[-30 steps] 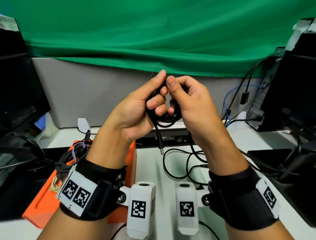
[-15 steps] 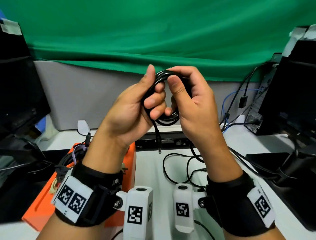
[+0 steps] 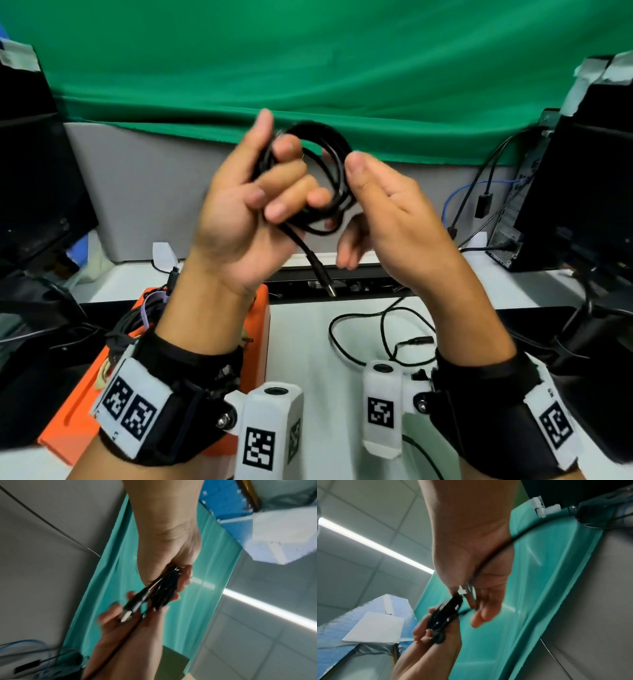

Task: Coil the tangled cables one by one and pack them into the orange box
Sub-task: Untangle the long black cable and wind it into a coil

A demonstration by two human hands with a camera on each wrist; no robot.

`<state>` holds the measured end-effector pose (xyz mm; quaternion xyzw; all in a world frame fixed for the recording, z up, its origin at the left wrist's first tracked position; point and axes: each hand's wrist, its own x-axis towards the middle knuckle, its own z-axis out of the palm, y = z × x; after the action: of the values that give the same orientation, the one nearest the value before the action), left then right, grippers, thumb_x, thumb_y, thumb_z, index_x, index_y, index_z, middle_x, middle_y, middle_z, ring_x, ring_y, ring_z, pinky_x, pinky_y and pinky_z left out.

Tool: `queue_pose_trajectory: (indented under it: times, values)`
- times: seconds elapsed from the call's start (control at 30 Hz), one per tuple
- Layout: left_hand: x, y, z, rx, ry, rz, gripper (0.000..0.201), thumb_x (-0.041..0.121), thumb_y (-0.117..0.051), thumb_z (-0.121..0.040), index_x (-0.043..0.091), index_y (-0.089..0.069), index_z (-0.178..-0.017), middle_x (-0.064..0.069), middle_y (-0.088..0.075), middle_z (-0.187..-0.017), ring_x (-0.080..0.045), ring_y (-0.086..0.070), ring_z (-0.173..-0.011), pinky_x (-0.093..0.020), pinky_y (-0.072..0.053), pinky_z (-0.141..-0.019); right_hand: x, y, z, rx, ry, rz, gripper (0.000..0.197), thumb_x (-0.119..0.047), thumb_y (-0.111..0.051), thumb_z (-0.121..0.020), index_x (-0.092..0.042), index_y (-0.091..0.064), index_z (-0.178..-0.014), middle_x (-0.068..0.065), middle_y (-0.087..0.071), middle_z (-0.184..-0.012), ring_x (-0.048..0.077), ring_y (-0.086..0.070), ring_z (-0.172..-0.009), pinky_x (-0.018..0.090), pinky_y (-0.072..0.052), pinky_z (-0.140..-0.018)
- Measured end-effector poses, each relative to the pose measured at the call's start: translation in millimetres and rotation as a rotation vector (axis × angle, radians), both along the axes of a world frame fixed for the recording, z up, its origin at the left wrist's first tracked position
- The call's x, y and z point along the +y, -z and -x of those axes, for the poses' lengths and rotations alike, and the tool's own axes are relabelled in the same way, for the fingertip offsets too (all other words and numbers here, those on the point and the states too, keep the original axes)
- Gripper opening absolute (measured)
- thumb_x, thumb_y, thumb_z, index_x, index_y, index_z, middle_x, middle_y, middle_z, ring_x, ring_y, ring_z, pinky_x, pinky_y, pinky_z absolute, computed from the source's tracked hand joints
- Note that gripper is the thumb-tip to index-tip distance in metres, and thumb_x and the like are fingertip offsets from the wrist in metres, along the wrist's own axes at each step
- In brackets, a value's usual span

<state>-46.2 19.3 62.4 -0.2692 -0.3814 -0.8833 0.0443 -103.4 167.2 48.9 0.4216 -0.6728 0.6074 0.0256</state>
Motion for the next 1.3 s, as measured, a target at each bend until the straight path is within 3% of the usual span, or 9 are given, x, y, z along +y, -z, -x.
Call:
queue_pose_trajectory:
  times: [0.2,0.37,0.47,0.6,0.7,0.9,1.07,1.17,1.3]
  values:
    - [-27.9,-3.8,-1.7,0.099,-0.531,-0.018,0.033,0.028,-0.030,-0.111,0.015,-0.053,-0.091,0.005,-0.069,-0.070,-0.012,-0.065,-0.066,-0.031,-0.051,-0.082,-4.2,10.7,-3.2,0.374,0.143,-0.568,0.029,-0.041,-0.043,-0.105,-0.017,-0.060,-0.106,0.002,-0.060,-0.072,0.020,-0.057,-0.067,0.043,-0.051,-0.067]
    - [-12.9,9.1,-3.2,0.257,-1.059,1.031,0.028,0.030,-0.043,-0.107,0.022,-0.050,-0.081,0.001,-0.071,-0.068,-0.010,-0.066,-0.063,-0.027,-0.050,-0.063,0.4,-3.7,-16.8,0.418,0.094,-0.595,0.030,-0.035,-0.046,-0.080,-0.017,-0.066,-0.094,0.001,-0.058,-0.065,0.020,-0.052,-0.063,0.042,-0.048,-0.060]
    - [-12.0,13.0,-5.9,0.279,-1.121,1.495,0.039,0.037,-0.046,-0.104,0.014,-0.052,-0.074,0.002,-0.058,-0.055,-0.011,-0.054,-0.053,-0.038,-0.042,-0.055,13.0,-7.9,-11.1,0.271,0.026,-0.392,0.017,-0.023,-0.046,-0.072,-0.016,-0.061,-0.077,-0.001,-0.054,-0.059,0.015,-0.042,-0.054,0.032,-0.038,-0.051]
    - [-12.3,11.2,-9.9,0.049,-0.615,1.166,0.040,0.034,-0.050,-0.103,0.008,-0.047,-0.073,-0.009,-0.039,-0.053,-0.023,-0.029,-0.047,-0.041,-0.024,-0.043,23.8,-5.5,5.6,0.066,-0.023,-0.042,0.019,-0.004,-0.047,-0.077,-0.021,-0.044,-0.086,0.023,-0.033,-0.067,0.023,-0.022,-0.059,0.031,-0.021,-0.051]
    - [-16.8,11.9,-13.7,0.014,-0.366,1.004,0.037,0.037,-0.059,-0.098,0.016,-0.052,-0.068,0.003,-0.032,-0.048,-0.019,-0.019,-0.047,-0.040,-0.014,-0.048,17.8,-0.9,10.7,0.075,-0.053,0.041,0.019,-0.004,-0.049,-0.088,-0.021,-0.044,-0.093,0.018,-0.031,-0.067,0.022,-0.023,-0.058,0.033,-0.023,-0.052]
    - [-32.8,12.9,-12.4,0.025,-0.257,0.510,0.023,0.022,-0.064,-0.095,0.013,-0.070,-0.074,0.009,-0.046,-0.038,-0.007,-0.050,-0.032,-0.025,-0.053,-0.058,5.0,4.9,13.6,0.161,-0.030,0.080,0.008,-0.030,-0.054,-0.101,-0.032,-0.053,-0.093,-0.016,-0.048,-0.069,-0.002,-0.042,-0.054,0.012,-0.032,-0.055]
    - [-27.7,4.6,-12.1,0.099,0.218,0.062,0.039,0.019,-0.051,-0.102,-0.015,-0.060,-0.118,-0.004,-0.064,-0.055,-0.018,-0.067,-0.054,-0.037,-0.058,-0.089,-24.0,22.0,3.9,0.285,0.326,0.046,0.033,-0.046,-0.031,-0.108,-0.022,-0.052,-0.100,0.004,-0.053,-0.066,0.023,-0.050,-0.060,0.049,-0.045,-0.059]
    - [-23.5,-4.7,-15.9,0.150,0.051,0.003,0.044,0.021,-0.046,-0.103,-0.017,-0.052,-0.126,-0.002,-0.061,-0.056,-0.015,-0.064,-0.053,-0.038,-0.055,-0.096,-38.2,32.7,-2.6,0.292,0.319,-0.159,0.028,-0.048,-0.027,-0.108,-0.031,-0.045,-0.121,0.011,-0.064,-0.078,0.038,-0.060,-0.073,0.051,-0.050,-0.065]
    - [-19.2,-8.5,-14.8,0.179,-0.743,0.223,0.030,0.021,-0.038,-0.109,-0.002,-0.059,-0.110,0.005,-0.072,-0.071,-0.010,-0.066,-0.060,-0.031,-0.055,-0.082,-47.2,41.8,-12.0,0.354,0.138,-0.694,0.031,-0.039,-0.047,-0.103,-0.029,-0.040,-0.132,0.009,-0.069,-0.091,0.039,-0.062,-0.089,0.046,-0.050,-0.073]
